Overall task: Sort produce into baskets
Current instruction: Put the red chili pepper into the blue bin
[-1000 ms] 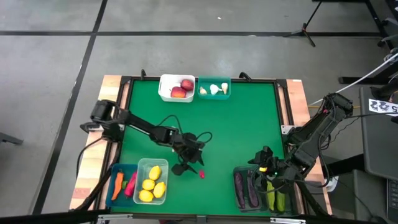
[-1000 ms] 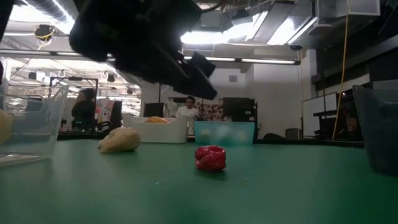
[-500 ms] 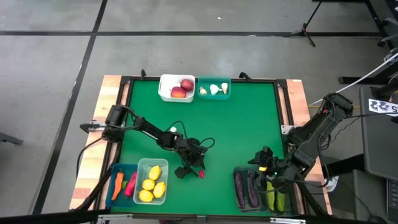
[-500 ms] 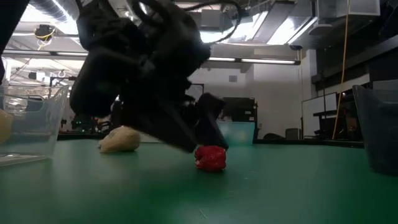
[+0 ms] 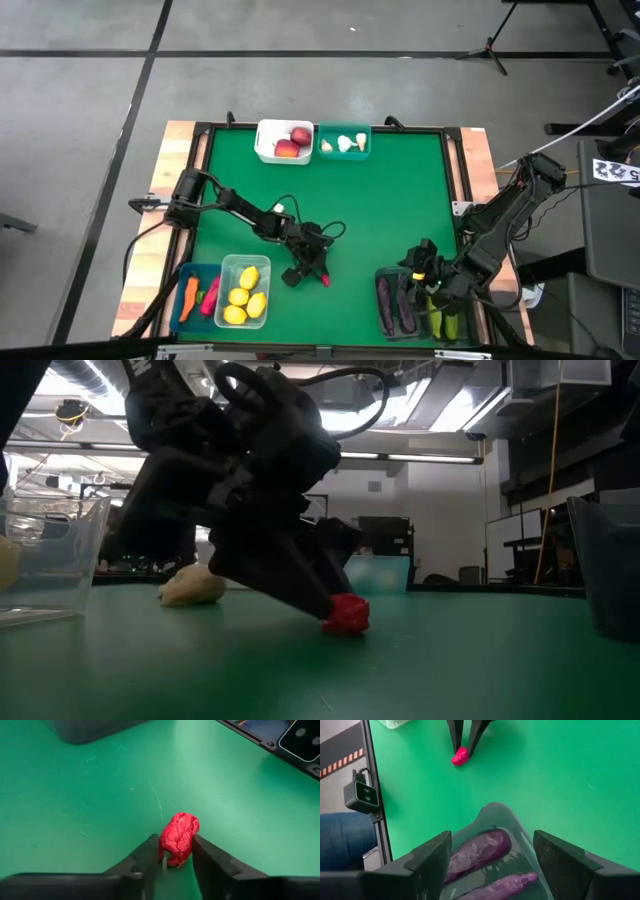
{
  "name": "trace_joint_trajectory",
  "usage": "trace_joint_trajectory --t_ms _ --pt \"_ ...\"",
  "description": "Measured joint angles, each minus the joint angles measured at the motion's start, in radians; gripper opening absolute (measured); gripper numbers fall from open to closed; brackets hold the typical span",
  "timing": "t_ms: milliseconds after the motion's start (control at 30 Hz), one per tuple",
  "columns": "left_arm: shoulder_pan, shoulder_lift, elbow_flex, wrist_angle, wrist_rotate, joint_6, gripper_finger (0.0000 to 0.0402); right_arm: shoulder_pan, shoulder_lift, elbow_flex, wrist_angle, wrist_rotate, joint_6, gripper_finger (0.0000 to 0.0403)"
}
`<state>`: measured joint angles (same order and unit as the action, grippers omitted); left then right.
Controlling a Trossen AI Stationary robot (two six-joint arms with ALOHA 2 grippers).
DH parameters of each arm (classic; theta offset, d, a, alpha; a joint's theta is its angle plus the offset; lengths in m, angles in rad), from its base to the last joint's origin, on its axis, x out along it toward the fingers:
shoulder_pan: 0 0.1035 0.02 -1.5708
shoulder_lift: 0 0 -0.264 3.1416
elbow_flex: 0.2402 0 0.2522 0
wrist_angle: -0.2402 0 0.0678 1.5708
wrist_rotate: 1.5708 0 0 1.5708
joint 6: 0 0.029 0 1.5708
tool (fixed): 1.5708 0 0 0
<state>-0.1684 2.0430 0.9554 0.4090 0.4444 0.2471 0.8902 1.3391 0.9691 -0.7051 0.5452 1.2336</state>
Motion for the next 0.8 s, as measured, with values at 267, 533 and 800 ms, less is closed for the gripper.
trace_joint_trajectory --t_ms 267,533,800 --pt "0.001 -0.011 0.0 -0.001 -0.001 -0.056 0.0046 0.0 0.002 0.0 0.001 -0.014 0.0 0.028" --pt "0.008 -0.167 0.0 -0.14 -0.004 -0.212 0.0053 0.0 0.002 0.0 0.004 -0.014 0.0 0.028" --pt "-0.046 -0.496 0.0 -0.703 -0.004 -0.495 0.0057 0.0 0.002 0.0 0.007 -0.017 0.0 0.028"
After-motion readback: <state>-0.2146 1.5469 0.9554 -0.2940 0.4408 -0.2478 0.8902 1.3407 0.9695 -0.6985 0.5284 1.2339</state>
